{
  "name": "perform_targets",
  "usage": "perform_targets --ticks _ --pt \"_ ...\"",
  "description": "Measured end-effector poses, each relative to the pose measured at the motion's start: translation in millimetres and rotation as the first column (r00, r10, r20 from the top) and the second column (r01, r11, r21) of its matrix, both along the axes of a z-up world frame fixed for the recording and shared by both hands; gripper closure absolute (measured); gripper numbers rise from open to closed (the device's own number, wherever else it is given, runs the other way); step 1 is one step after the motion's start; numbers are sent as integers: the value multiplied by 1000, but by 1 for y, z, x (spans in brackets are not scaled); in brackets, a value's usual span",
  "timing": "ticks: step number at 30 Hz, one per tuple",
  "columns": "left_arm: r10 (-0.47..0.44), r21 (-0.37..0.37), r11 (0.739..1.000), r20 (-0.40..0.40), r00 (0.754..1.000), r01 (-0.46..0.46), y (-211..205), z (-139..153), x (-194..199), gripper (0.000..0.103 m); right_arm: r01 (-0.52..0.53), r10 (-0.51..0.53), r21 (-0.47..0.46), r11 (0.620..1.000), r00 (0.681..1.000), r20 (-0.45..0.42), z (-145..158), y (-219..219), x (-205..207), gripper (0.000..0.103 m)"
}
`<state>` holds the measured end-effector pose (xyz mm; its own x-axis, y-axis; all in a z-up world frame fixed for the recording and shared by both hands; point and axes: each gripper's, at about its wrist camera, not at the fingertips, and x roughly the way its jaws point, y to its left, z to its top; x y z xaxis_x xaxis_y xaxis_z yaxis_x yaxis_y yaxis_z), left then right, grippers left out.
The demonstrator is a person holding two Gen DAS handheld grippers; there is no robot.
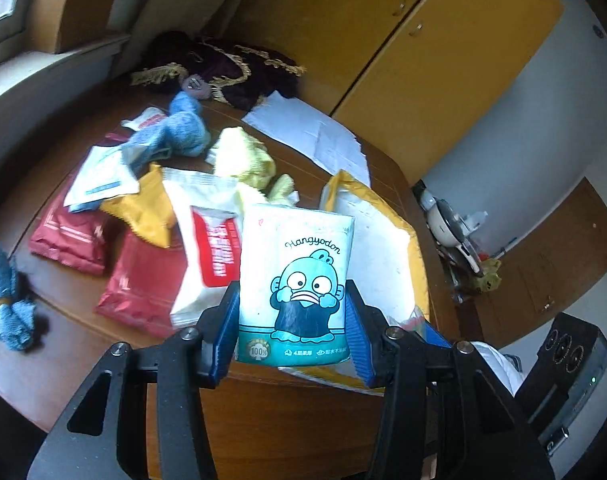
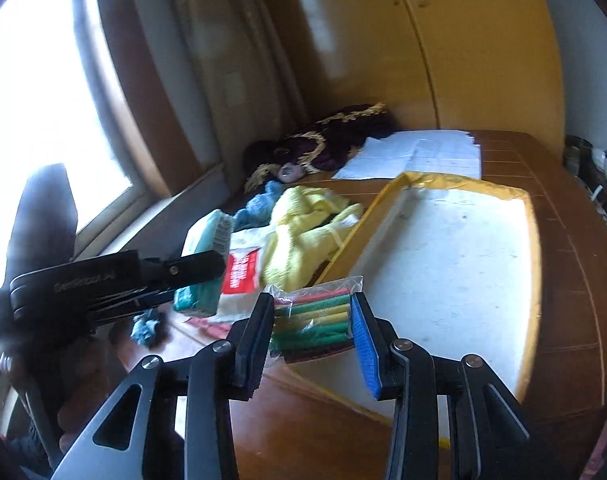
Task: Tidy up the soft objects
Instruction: 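Carry both items into the yellow-rimmed tray and open both tools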
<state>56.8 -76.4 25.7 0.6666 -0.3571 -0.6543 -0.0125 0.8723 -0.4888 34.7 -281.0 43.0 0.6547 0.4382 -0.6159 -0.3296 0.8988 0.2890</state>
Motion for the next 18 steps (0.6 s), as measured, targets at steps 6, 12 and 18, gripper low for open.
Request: perform_targets --ticks 6,12,18 --pt "-122 36 992 14 992 122 -47 0 35 57 185 -192 -78 980 975 -107 -23 -38 32 63" --pt "-186 52 981 -44 982 188 -76 -20 61 57 218 -249 -164 962 949 -193 -52 -55 40 63" --pt "-204 62 976 -98 974 210 -87 -37 65 57 207 -250 -204 957 944 -214 -60 -60 38 63"
